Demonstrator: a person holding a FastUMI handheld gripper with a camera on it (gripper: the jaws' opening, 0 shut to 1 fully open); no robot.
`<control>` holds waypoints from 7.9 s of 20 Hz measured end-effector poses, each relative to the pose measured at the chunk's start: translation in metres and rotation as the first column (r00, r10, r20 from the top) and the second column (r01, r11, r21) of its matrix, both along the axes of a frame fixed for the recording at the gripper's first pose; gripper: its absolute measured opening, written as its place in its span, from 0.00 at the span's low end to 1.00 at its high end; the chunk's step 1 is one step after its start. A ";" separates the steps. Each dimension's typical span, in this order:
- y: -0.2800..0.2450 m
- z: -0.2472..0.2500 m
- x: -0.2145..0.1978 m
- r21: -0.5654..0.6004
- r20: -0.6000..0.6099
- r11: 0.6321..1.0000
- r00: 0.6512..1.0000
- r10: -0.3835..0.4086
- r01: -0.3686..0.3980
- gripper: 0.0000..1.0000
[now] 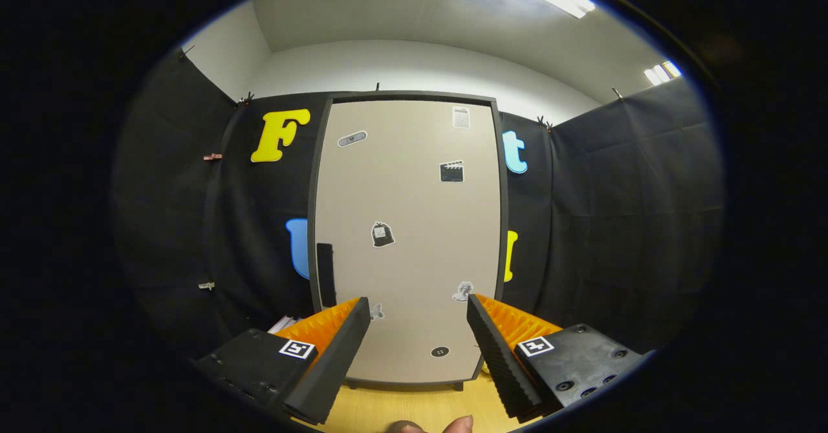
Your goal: Open the shoe cabinet door, grab the shoes and put them into the shoe cabinet, then close the shoe cabinet door.
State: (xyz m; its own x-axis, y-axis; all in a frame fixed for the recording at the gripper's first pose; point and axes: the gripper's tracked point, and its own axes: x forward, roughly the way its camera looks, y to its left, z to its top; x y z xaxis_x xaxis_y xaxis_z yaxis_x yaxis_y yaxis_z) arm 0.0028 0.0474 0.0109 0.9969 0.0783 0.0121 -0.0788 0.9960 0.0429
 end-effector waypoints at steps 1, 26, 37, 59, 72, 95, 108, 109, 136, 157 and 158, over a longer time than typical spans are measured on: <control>0.006 0.002 0.003 0.004 0.001 1.000 1.000 0.011 -0.011 0.97; 0.161 -0.057 0.172 0.010 -0.059 0.994 0.992 0.113 -0.113 0.97; 0.178 -0.073 0.195 0.026 -0.089 0.996 0.993 0.082 -0.080 0.50; 0.106 -0.044 0.050 0.091 -0.087 0.963 0.962 0.260 -0.252 0.24; 0.002 -0.036 -0.005 0.070 -0.084 0.975 0.973 0.216 -0.210 0.24; -0.160 -0.006 -0.009 0.039 -0.017 0.999 1.000 -0.019 0.019 0.14; -0.088 0.017 -0.060 0.034 0.011 0.993 0.994 0.111 -0.111 0.39; -0.075 0.012 -0.061 0.047 0.010 0.989 0.990 0.138 -0.139 0.49; 0.090 -0.387 -0.120 0.204 -0.786 0.960 0.553 0.276 -0.190 0.99; 0.083 -0.520 -0.012 0.049 -0.736 0.999 0.676 0.031 0.007 0.10; 0.082 -0.515 -0.014 0.043 -0.728 0.999 0.685 0.036 -0.007 0.10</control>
